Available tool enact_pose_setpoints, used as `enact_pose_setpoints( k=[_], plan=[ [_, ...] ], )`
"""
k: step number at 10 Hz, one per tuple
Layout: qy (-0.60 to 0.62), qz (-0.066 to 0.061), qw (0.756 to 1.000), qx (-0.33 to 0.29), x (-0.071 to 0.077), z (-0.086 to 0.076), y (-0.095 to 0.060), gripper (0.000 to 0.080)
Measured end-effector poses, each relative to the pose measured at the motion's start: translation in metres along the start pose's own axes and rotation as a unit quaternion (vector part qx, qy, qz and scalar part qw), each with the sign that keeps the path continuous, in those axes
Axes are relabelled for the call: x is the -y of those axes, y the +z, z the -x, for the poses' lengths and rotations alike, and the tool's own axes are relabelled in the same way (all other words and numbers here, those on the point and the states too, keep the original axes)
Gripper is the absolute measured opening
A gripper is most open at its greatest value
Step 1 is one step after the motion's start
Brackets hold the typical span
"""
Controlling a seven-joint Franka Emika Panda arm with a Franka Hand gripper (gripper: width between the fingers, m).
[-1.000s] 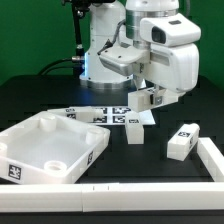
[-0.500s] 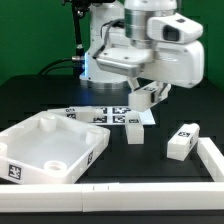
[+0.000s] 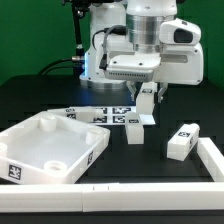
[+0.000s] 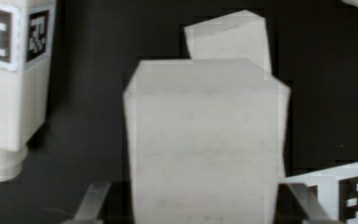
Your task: Assemble desk
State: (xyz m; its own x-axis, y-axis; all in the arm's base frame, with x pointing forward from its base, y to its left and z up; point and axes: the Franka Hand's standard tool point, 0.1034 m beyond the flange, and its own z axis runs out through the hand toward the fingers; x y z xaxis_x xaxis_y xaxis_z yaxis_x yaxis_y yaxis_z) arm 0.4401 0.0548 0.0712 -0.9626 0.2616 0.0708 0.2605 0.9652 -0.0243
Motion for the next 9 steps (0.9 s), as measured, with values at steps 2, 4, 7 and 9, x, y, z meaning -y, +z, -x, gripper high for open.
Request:
enact_pose_setpoints(
  k=[2, 4, 7, 9],
  plan=[
    [0.0, 0.0, 1.0, -0.014, -0.004, -0.012, 0.008, 0.0284],
    [0.004, 0.009, 0.999, -0.035, -0.021, -0.042, 0.031, 0.0284],
    [0.014, 0.004, 0.999, -0.042, -0.013, -0.042, 0.038, 0.0284],
    [0.019, 0.005, 0.998, -0.055, -0.014, -0.048, 0.048, 0.0284]
  ],
)
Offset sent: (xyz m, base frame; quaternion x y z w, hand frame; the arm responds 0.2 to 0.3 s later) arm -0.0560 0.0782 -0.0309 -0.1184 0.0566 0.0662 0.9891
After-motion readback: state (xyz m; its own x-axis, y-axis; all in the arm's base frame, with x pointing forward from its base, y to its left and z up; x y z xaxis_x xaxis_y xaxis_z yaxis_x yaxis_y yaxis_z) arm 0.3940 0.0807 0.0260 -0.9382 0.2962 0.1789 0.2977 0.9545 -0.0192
